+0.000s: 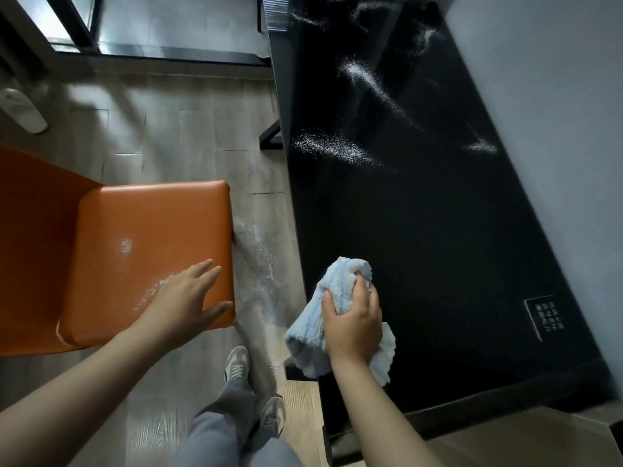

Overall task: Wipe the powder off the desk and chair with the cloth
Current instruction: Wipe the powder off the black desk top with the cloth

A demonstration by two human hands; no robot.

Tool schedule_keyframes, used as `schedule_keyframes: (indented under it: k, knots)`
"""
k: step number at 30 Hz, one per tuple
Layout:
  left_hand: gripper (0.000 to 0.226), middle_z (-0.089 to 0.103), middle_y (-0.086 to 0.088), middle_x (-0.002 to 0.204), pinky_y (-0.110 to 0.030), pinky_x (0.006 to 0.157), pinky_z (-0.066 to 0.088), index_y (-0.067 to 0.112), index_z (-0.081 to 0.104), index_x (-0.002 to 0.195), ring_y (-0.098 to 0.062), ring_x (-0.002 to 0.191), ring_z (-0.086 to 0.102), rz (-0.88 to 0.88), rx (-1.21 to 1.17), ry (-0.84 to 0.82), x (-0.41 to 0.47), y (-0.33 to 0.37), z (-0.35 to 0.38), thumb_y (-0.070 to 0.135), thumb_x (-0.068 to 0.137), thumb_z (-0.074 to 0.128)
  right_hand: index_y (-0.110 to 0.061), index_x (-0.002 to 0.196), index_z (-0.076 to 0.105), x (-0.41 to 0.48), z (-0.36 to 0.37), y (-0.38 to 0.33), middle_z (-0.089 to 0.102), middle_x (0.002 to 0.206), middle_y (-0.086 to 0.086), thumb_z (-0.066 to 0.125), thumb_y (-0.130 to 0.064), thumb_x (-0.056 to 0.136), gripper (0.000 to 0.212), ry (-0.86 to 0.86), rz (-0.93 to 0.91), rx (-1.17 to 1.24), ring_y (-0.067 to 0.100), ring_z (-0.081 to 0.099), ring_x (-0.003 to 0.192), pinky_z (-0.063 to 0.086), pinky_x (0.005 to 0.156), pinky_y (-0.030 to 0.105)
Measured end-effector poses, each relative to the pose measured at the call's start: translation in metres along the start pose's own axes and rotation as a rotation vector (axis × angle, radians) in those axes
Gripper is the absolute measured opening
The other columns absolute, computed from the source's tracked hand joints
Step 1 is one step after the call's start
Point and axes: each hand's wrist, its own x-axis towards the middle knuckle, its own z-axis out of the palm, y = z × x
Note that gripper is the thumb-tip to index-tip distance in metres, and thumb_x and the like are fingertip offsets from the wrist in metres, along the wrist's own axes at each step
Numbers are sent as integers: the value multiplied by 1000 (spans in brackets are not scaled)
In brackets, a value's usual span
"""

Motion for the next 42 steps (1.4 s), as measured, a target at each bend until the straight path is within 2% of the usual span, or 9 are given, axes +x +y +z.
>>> schedule_keyframes:
  k: [11,16,19,26,34,38,42]
  knots:
    - [74,22,-2,158,-42,115,30,20,27,151,-21,144,25,-40,3,-7,58,-42,-35,53,90,53,-14,133,55,58,54,-74,54,136,14,71,-45,78,64,62,-86,-84,34,56,115,50,87,45]
    - [75,24,-3,157,-44,114,31,19,28,150,-22,143,27,-55,-1,-2,71,-59,-42,54,89,53,-17,129,59,67,69,-119,59,130,12,77,-37,74,62,-162,-401,-65,33,58,112,50,88,42]
    - [76,26,-3,157,-44,113,32,19,30,150,-22,143,28,-81,-12,13,64,-67,-40,55,87,55,-19,132,57,52,70,-137,61,128,8,73,-40,76,61,-249,-425,18,29,59,111,49,87,38]
    - [77,28,-2,156,-38,112,31,18,30,149,-20,142,30,-134,-68,53,14,-61,-25,55,87,57,-27,139,46,6,37,-107,54,135,-1,65,-49,81,65,-341,-346,58,18,53,120,49,95,36]
    - [75,34,1,153,-34,110,36,21,30,149,-15,138,35,-217,-227,154,-81,-22,-2,52,87,59,-27,138,47,-62,-21,-71,53,136,-5,66,-47,80,64,-369,-344,151,13,54,120,50,96,31]
    - [73,41,2,149,-30,107,37,22,34,147,-12,134,40,-245,-268,184,-124,-14,7,54,86,59,-26,138,47,-82,-40,-68,53,135,-5,64,-47,80,64,-374,-415,156,13,54,119,50,95,33]
    - [71,46,4,144,-28,104,40,23,38,145,-10,129,45,-295,-297,205,-165,-18,11,55,85,59,-28,138,46,-104,-54,-78,54,131,-5,59,-47,81,61,-474,-522,103,15,55,116,49,94,37]
